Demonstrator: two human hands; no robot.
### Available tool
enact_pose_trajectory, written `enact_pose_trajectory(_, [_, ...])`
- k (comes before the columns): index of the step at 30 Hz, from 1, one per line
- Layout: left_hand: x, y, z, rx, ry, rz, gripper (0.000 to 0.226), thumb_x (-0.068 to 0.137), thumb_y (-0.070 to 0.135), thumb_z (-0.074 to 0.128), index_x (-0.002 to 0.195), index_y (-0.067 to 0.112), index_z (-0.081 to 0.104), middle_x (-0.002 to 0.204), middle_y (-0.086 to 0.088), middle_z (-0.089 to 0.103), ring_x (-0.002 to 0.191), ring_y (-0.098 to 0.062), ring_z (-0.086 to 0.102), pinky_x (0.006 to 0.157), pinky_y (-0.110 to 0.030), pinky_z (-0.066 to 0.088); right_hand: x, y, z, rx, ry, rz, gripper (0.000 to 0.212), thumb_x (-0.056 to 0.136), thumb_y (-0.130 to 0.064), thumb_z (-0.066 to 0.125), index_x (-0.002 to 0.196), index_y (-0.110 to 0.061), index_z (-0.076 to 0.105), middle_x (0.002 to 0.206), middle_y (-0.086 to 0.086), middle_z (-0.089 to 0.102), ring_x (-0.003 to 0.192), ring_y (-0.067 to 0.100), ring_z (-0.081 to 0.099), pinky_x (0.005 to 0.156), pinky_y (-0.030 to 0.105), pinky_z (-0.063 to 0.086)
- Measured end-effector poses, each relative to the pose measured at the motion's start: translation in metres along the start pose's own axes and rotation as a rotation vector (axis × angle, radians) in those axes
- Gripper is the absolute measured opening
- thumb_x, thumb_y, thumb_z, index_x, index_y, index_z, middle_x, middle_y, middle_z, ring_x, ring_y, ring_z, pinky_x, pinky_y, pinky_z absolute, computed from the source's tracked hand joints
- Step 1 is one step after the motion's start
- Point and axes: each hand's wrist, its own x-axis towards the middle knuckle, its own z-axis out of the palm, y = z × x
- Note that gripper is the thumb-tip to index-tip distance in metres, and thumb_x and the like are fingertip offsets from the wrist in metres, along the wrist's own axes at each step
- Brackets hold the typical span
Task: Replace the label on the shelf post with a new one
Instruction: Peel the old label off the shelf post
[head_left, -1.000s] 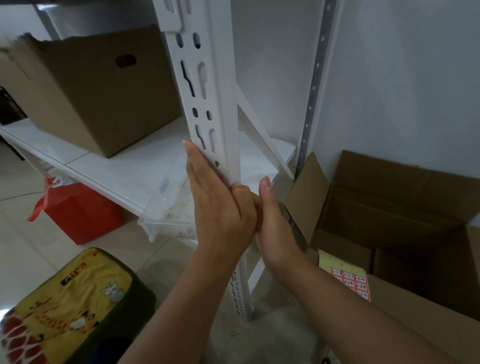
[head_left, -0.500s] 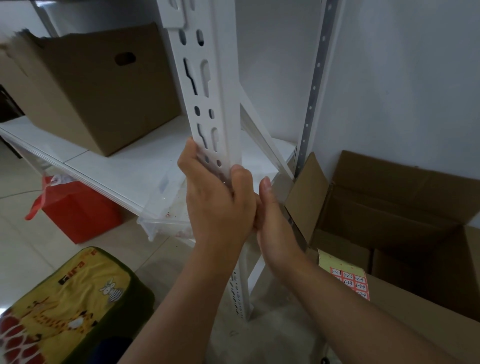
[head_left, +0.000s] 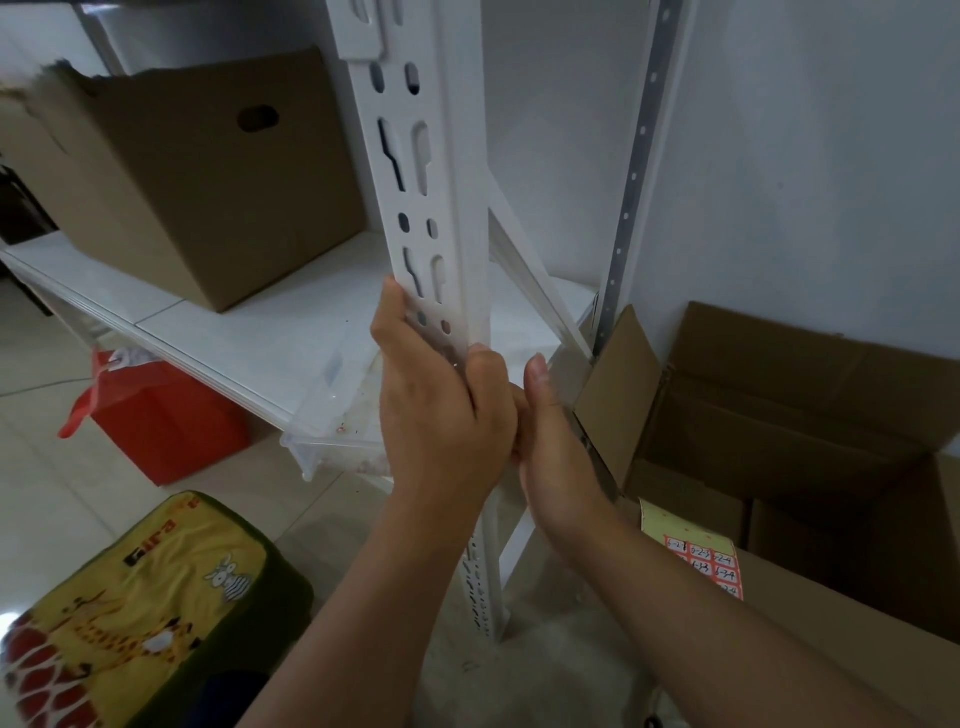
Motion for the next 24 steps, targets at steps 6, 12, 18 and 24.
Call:
enact_pose_trajectory(6, [-0.005, -0.005, 0.000, 0.016, -0.022, 0.019, 0.064, 0.090, 0.011, 0.045, 0.144, -0.005, 0.016, 0.104, 0.010, 0.042, 0.081, 0.002, 0.051, 0.063, -0.013, 0.045, 0.000, 0.001, -0.001, 0.001, 0.000, -0.003, 0.062, 0.084, -0.062, 0.017, 0.093, -0.033, 0.072, 0.096, -0.010, 0.075, 0.098, -0.001, 0.066, 0.078, 0.011, 0.050])
enact_pose_trajectory(12, [-0.008, -0.010, 0.003, -0.010, -0.025, 0.040, 0.070, 0.090, 0.000, 0.050, 0.147, -0.006, 0.010, 0.117, 0.021, 0.032, 0.092, 0.015, 0.047, 0.074, -0.006, 0.043, 0.001, 0.003, -0.002, 0.024, 0.005, 0.001, 0.064, 0.083, -0.063, 0.019, 0.097, -0.029, 0.072, 0.100, -0.002, 0.075, 0.100, 0.004, 0.067, 0.081, 0.017, 0.051])
enact_pose_trajectory(18, [-0.010, -0.013, 0.007, -0.025, -0.020, 0.053, 0.071, 0.087, -0.007, 0.049, 0.146, -0.010, 0.010, 0.125, 0.022, 0.023, 0.103, 0.026, 0.038, 0.082, 0.002, 0.035, 0.001, 0.004, -0.002, 0.029, 0.007, -0.004, 0.064, 0.084, -0.061, 0.019, 0.099, -0.027, 0.071, 0.101, -0.002, 0.074, 0.101, 0.003, 0.066, 0.082, 0.016, 0.051])
enact_pose_trajectory(24, [-0.012, -0.017, 0.008, -0.017, -0.052, 0.058, 0.077, 0.085, -0.011, 0.052, 0.147, -0.011, 0.005, 0.128, 0.025, 0.014, 0.112, 0.031, 0.026, 0.088, 0.005, 0.029, 0.000, 0.003, -0.002, 0.021, 0.006, 0.000, 0.063, 0.083, -0.062, 0.019, 0.099, -0.029, 0.071, 0.098, -0.008, 0.074, 0.100, -0.001, 0.065, 0.080, 0.012, 0.049])
